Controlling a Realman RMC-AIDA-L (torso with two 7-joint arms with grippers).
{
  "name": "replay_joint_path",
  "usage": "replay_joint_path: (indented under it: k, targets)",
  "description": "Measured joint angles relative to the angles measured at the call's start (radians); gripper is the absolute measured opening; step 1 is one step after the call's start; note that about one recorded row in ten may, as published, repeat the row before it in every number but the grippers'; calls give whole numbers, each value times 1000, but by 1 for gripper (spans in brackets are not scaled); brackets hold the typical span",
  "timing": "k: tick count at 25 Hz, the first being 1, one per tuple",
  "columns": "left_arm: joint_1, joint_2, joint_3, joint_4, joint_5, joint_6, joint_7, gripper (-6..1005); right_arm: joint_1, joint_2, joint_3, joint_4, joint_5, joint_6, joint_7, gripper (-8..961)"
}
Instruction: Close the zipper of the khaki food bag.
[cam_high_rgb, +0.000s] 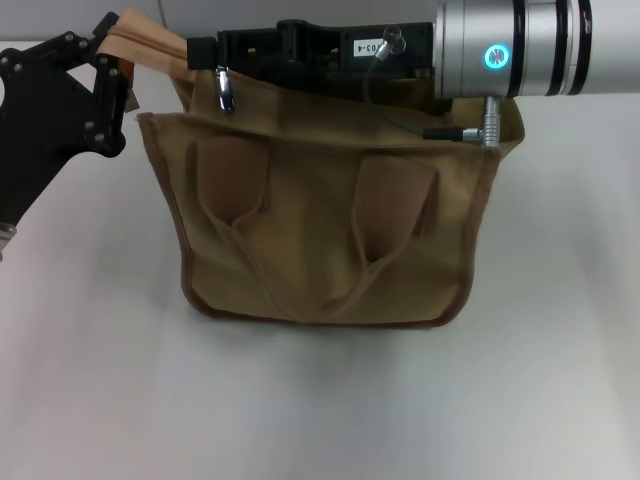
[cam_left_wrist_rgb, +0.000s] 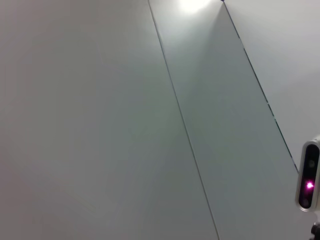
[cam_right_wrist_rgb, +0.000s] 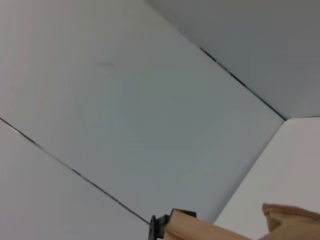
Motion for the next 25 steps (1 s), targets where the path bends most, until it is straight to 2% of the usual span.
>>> replay_joint_path:
  k: [1, 13, 25]
  targets:
    - [0, 0, 0, 0, -1, -1, -2, 19, 0, 0, 1, 0, 1, 1, 2, 681]
    - [-10, 1, -8, -3, -3, -62, -6, 18, 26, -1, 2, 9, 1, 5, 38, 256]
    - [-3, 1, -9, -27, -68, -104, -6, 18, 26, -1, 10, 10, 2, 13, 77, 233]
